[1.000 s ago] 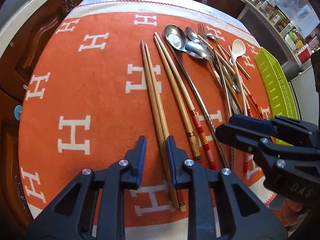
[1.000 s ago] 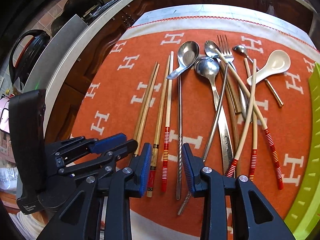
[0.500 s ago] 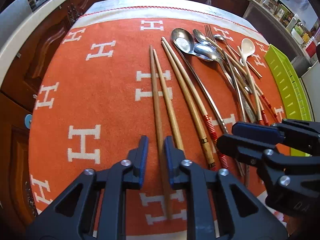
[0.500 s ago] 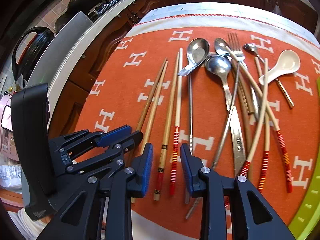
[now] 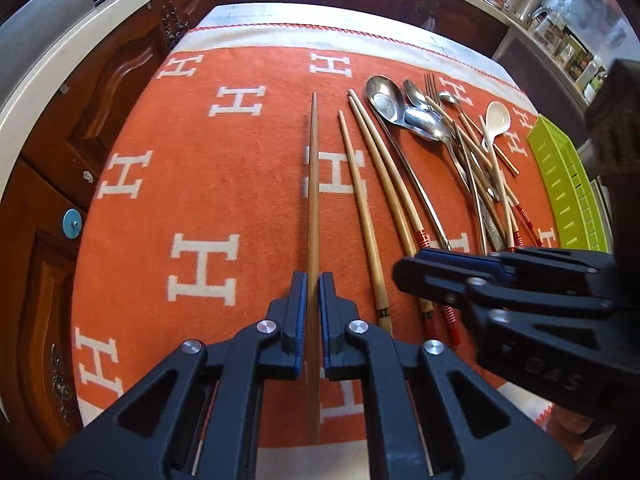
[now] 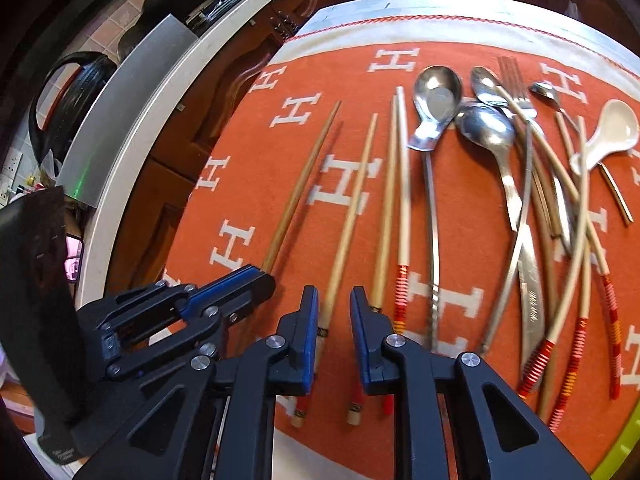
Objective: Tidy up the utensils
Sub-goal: 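Lift a wooden chopstick with the left tool while the right tool lifts another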
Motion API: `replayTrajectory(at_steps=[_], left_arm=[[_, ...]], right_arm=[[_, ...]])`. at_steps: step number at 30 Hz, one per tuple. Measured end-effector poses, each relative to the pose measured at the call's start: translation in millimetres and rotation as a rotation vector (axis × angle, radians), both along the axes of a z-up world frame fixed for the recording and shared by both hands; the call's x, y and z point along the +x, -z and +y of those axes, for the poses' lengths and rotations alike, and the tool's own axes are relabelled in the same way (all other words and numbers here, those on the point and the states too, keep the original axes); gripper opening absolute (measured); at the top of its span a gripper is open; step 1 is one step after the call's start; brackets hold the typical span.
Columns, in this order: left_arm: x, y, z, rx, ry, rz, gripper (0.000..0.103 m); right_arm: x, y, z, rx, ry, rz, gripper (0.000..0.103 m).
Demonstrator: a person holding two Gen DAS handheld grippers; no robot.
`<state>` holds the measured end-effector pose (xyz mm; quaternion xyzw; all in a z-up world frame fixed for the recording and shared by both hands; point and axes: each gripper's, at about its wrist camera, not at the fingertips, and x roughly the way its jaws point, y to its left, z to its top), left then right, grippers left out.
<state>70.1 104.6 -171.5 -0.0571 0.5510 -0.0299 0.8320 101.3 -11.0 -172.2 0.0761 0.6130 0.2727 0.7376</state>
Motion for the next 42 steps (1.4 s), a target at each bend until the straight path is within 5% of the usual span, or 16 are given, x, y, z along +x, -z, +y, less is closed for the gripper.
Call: replayTrajectory(at_steps=[7, 23, 26, 37, 42], left_arm=[[-8, -10, 20, -0.032, -0.048, -0.016, 0.004], [-29, -21, 50, -0.075, -0.143, -0.036, 0.004], [-32, -21, 50, -0.075, -0.147, -0.029, 0.004], [-32, -48, 22, -0.124, -0.089, -0.060, 0.004], [-18, -77, -28, -0.141, 0.023, -0.090, 0.004]], right_arm=[[10, 16, 25, -0.073, -0.015, -0.013, 0.018], [-33, 18, 56, -0.298, -0.053, -0.357, 0.018], [-39, 17, 54, -0.299, -0.025, -0.366, 0.010], [-33, -22, -35, 0.027, 0.158, -0.195, 0.006], [-36, -59, -105, 0.044, 0.261, -0.212, 0.006]])
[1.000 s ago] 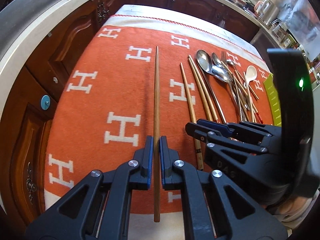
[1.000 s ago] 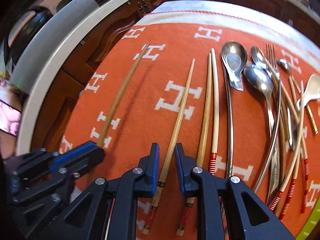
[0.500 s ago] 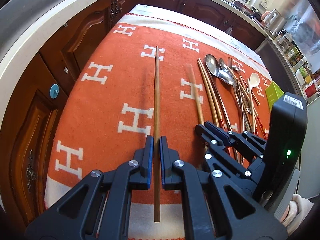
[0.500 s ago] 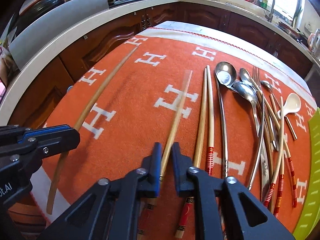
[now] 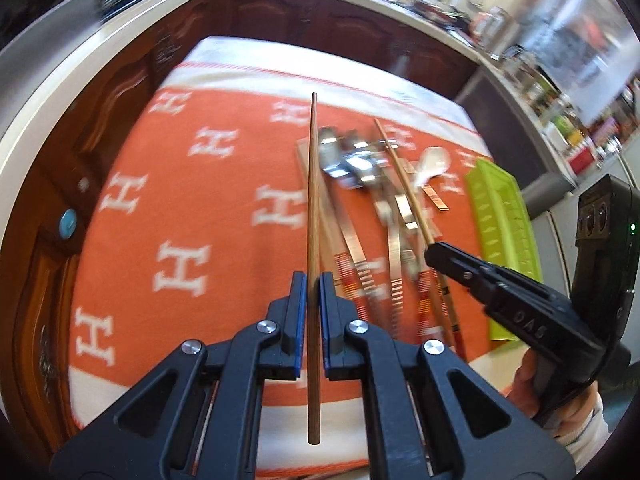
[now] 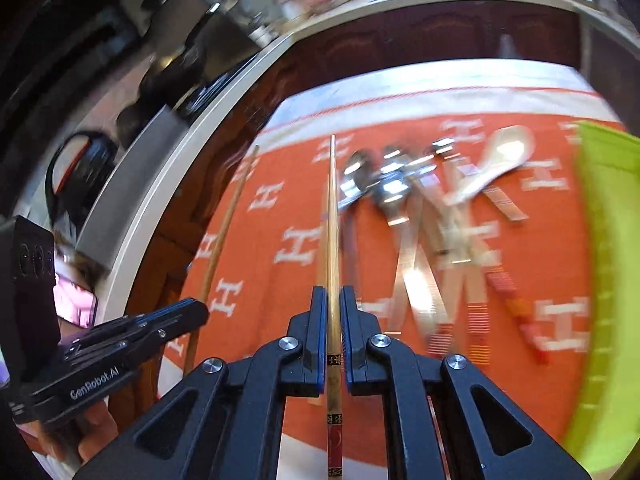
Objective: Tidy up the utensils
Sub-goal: 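Lift a wooden chopstick with the left tool while the right tool lifts another, then lower both chopsticks into the green tray and open both tools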
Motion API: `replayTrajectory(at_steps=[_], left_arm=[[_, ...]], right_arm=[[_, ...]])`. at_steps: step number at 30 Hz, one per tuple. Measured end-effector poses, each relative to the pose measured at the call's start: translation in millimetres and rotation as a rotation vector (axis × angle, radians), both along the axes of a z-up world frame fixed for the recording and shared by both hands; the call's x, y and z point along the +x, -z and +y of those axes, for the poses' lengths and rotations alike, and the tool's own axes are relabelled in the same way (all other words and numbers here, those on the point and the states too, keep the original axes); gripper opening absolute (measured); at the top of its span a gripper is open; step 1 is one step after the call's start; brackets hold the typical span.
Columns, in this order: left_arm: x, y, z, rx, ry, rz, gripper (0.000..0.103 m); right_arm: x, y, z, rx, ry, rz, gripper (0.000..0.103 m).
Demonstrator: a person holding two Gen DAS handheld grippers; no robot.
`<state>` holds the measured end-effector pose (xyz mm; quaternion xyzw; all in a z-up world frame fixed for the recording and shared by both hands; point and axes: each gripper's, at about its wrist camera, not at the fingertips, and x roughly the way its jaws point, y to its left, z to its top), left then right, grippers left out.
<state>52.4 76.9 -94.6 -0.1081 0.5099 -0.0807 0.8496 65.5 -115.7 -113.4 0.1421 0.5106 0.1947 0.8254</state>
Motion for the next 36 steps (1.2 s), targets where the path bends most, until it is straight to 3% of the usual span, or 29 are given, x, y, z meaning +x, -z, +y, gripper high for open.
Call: replayTrajectory(at_steps=[5, 10, 15, 20, 28, 32, 35, 36], left_arm=[[24, -23, -72, -0.038, 0.141, -0.005, 0.004], [49, -31, -158, -0.078, 0.259, 0.003, 0.004], [68, -13, -237, -0.103, 0.334, 0.073, 0.004], [80, 10, -284, -0.109, 0.359, 0.117, 0.004], [96, 53, -297, -0.135, 0.333, 0.173, 0.005], [96, 57, -287, -0.135, 0.329, 0.197, 0.023], [93, 48, -276, -0.103, 0.316, 0.181, 0.045], [91, 44, -271, -0.103, 0.318, 0.170, 0.047]], right_arm=[[-3, -25, -84, -0.053, 0.142, 0.000, 0.006], [-9, -27, -161, -0.081, 0.279, 0.013, 0.006], [-12, -12, -219, -0.109, 0.367, 0.036, 0.006], [-8, 8, -247, -0.124, 0.395, 0.061, 0.006], [9, 38, -257, -0.171, 0.371, 0.108, 0.009], [19, 50, -245, -0.171, 0.381, 0.130, 0.013], [20, 51, -244, -0.149, 0.378, 0.123, 0.014], [21, 50, -243, -0.139, 0.373, 0.120, 0.014]])
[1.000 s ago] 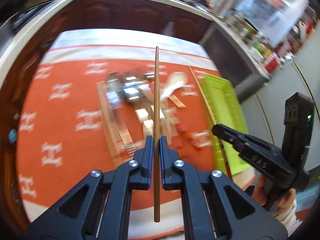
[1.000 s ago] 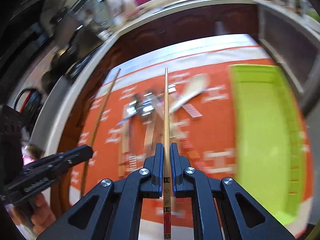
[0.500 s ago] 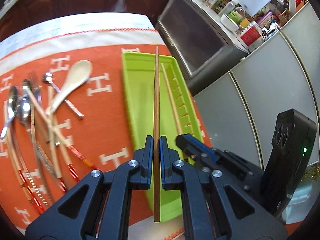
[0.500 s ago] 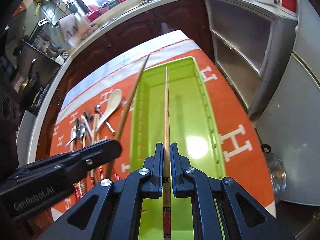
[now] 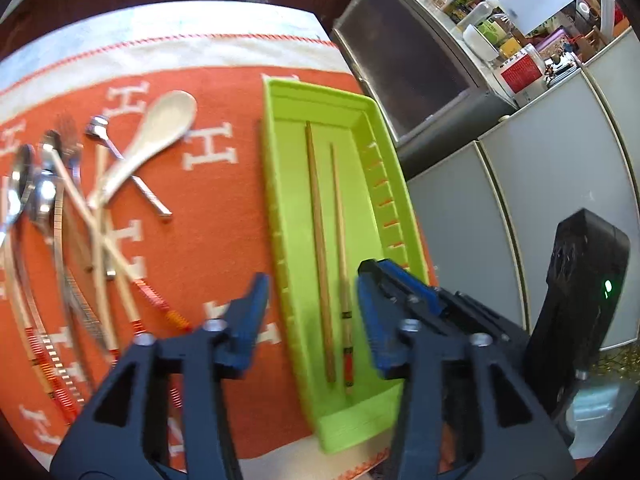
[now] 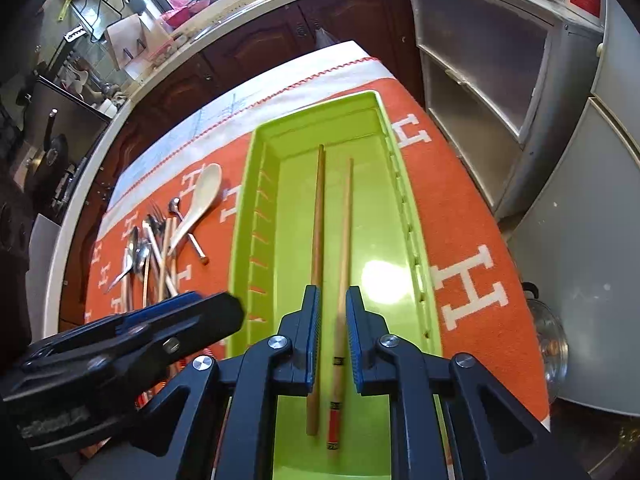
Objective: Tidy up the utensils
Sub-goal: 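Lower both chopsticks into the green tray and open both tools, then move both tools back over the pile to the red-striped chopsticks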
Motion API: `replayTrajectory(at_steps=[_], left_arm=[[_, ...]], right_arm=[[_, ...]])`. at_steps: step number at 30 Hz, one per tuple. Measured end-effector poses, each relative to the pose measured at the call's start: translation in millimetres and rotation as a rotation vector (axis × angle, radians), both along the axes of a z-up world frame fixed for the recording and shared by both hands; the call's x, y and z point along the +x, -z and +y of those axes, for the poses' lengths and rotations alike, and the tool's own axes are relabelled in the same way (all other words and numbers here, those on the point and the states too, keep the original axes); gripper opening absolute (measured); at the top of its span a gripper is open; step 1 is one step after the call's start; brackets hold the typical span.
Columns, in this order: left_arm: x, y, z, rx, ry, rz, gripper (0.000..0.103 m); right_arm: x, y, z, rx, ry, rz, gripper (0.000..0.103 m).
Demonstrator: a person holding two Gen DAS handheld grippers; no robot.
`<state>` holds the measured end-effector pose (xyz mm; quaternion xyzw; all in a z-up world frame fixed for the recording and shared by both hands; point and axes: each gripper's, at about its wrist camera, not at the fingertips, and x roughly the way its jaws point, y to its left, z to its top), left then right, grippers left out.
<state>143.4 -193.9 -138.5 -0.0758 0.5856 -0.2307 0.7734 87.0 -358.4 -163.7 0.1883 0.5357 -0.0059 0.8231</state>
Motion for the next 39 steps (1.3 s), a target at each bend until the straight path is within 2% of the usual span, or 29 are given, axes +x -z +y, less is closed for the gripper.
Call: replayTrajectory(at_steps=[2, 7, 9, 12, 19, 25, 29, 32, 34, 39], left_arm=[[-5, -10, 11, -0.005, -0.001, -0.013, 0.047], [-14, -22, 46, 0.046, -0.017, -0.033, 0.047], [-17, -24, 59, 0.098, -0.030, -0.050, 0.047], [-24, -23, 78, 0.215, -0.026, -0.091, 0.047], [-43, -16, 139, 0.300, -0.085, -0.119, 0.047], [-55, -13, 185, 0.334, -0.173, -0.114, 0.047], [-58, -12, 203, 0.369, -0.211, -0.125, 0.047], [-61, -14, 218, 0.397, -0.237, -0.138, 0.047], [-61, -15, 228, 0.388, -0.253, -0.132, 0.047], [-62, -13, 245, 0.372, -0.288, -0.116, 0.047]], right_arm=[[-3, -6, 5, 0.011, -0.013, -0.010, 0.014], [-1, -12, 23, 0.061, -0.059, -0.021, 0.016], [0, -12, 33, 0.060, -0.070, -0.021, 0.017], [4, -9, 48, 0.036, -0.086, -0.014, 0.017], [8, 6, 64, -0.015, -0.124, 0.004, 0.017], [4, 6, 90, -0.026, -0.199, -0.001, 0.017], [3, 1, 99, -0.044, -0.201, -0.006, 0.017], [-1, -11, 97, -0.032, -0.179, -0.028, 0.017], [-5, -22, 92, -0.023, -0.180, -0.050, 0.017], [-12, -50, 112, 0.020, -0.227, -0.098, 0.017]])
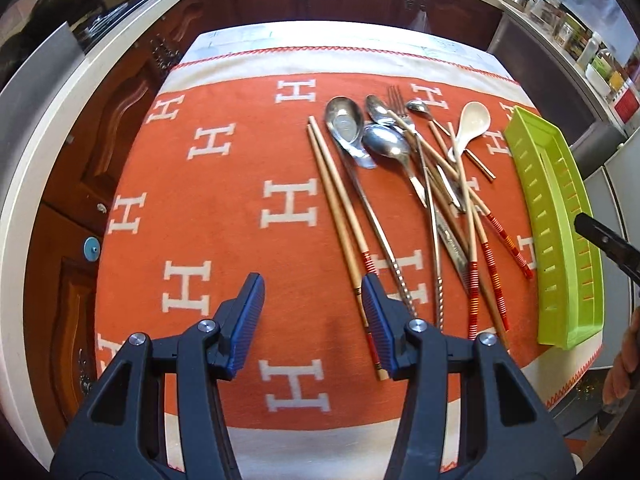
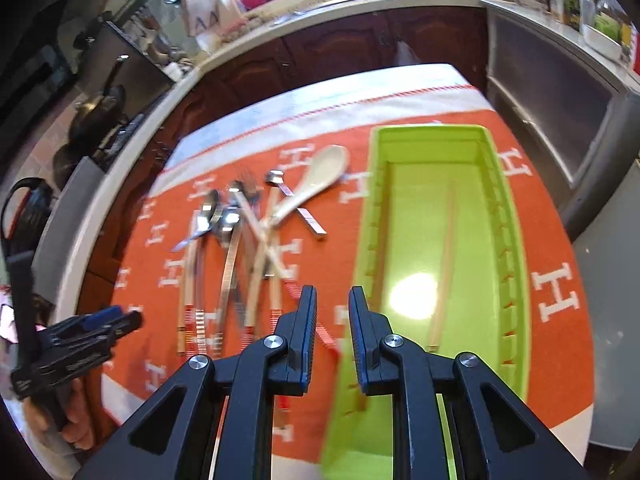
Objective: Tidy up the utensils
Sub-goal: 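Move both tools back over the pile to the red-striped chopsticks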
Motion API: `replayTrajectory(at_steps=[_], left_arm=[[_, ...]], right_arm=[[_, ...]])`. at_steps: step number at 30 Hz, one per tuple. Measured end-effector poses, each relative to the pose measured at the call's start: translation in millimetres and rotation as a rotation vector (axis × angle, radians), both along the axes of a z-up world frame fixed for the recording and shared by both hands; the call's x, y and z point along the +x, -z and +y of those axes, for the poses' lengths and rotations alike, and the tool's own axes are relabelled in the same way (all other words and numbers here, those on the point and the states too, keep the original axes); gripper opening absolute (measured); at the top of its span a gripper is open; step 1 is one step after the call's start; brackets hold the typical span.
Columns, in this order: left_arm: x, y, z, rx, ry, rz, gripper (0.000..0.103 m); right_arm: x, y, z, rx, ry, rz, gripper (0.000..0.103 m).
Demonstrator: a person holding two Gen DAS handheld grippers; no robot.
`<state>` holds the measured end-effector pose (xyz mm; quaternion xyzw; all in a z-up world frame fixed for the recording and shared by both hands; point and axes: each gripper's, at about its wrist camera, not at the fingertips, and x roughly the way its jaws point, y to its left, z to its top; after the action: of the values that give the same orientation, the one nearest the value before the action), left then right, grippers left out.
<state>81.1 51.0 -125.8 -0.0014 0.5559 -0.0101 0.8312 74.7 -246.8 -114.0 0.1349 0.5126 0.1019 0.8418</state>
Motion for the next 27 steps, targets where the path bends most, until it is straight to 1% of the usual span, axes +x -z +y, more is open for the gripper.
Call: replayTrajectory(at_steps=[2, 7, 10, 13, 15, 16, 18, 22, 25, 27], left_arm=[[-1, 1, 4, -0.010, -0.003, 0.001, 0.047], [-1, 7, 4, -0.038, 0.010, -0.009, 0.045], [-3, 14, -1, -0.070, 0.029, -0.033, 0.045], [-2, 25, -5, -0.094, 0.027, -0.046, 0.044], [0, 35, -6, -0.110, 0.015, -0.043, 0.036], [1, 40, -6, -0.118, 0.006, -0.039, 0.034], [4, 49, -7, -0.119, -0.005, -0.031, 0.029], [6, 57, -12, -0.093, -0.005, -0.044, 0.029], [6, 62, -18, -0.097, 0.009, -0.046, 0.029], [6, 65, -26, -0.055, 0.021, -0.063, 0.029]], right_arm=[[-1, -7, 10, 0.032, -0.025, -0.009, 0.017], [-2, -17, 44, 0.073, -0.089, -0.022, 0.017], [-3, -15, 69, 0.088, -0.138, -0.024, 0.017], [-7, -7, 94, 0.102, -0.185, -0.019, 0.017], [-9, -1, 109, 0.092, -0.200, -0.018, 0.017], [-11, 3, 114, 0.089, -0.207, -0.019, 0.016], [-14, 9, 123, 0.081, -0.213, -0.017, 0.016], [-21, 21, 134, 0.047, -0.237, -0.014, 0.016], [-21, 26, 136, 0.046, -0.239, -0.003, 0.016], [-20, 29, 134, 0.043, -0.235, 0.003, 0.016]])
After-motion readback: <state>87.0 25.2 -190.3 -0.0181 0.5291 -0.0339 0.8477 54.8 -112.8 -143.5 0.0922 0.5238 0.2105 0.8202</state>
